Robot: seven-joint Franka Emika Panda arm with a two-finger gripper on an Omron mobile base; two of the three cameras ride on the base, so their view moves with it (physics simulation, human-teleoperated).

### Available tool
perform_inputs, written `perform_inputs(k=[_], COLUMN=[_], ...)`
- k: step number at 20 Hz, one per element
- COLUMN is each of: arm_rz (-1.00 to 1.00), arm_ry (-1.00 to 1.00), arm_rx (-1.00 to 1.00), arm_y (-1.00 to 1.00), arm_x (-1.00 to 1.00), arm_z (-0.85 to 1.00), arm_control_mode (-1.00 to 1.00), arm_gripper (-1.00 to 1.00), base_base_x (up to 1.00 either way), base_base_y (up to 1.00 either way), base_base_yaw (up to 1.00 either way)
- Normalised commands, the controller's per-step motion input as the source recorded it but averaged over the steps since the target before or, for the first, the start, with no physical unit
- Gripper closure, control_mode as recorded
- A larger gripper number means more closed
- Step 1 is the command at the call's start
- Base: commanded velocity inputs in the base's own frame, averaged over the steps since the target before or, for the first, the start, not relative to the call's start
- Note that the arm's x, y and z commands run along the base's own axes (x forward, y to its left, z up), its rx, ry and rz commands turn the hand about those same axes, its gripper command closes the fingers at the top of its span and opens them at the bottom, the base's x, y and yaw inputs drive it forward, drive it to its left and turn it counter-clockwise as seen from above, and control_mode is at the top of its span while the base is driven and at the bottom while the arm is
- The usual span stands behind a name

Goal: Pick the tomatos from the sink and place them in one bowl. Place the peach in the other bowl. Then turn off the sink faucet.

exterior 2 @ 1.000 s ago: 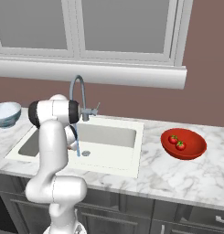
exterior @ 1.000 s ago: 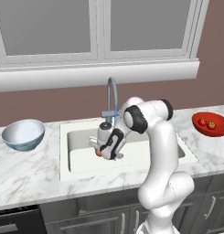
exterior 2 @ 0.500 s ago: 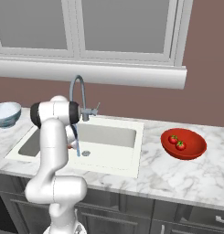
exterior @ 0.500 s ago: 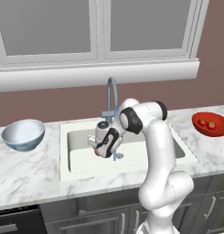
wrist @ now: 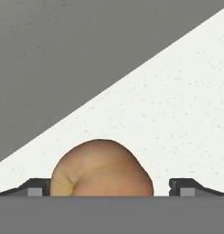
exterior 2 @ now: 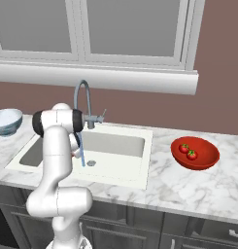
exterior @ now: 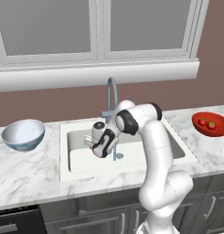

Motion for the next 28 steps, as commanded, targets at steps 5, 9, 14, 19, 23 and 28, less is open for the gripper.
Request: perform_inputs(k=[5, 9, 14, 19, 23, 28], arm_rz=[-0.01, 0.0, 0.0, 0.0, 0.0, 0.0], arm_ry=[0.01, 0.0, 0.0, -0.01, -0.05, -0.07], arm_rx=[0.0, 0.0, 0.01, 0.01, 0.01, 0.0], arm_y=[0.0, 0.0, -0.04, -0.18, -0.09, 0.0], arm_x=[0.0, 0.0, -0.13, -0.28, -0.36, -0.42], arm_z=[-0.38, -0.06, 0.16, 0.45, 0.38, 0.4], arm_control_mode=[-1.0, -1.0, -1.0, -1.0, -1.0, -1.0], arm_gripper=[1.0, 1.0, 1.0, 1.0, 1.0, 1.0], base_base_x=[0.0, 0.0, 0.0, 0.0, 0.0, 0.0], base_base_y=[0.0, 0.0, 0.0, 0.0, 0.0, 0.0], base_base_yaw=[0.0, 0.0, 0.0, 0.0, 0.0, 0.0])
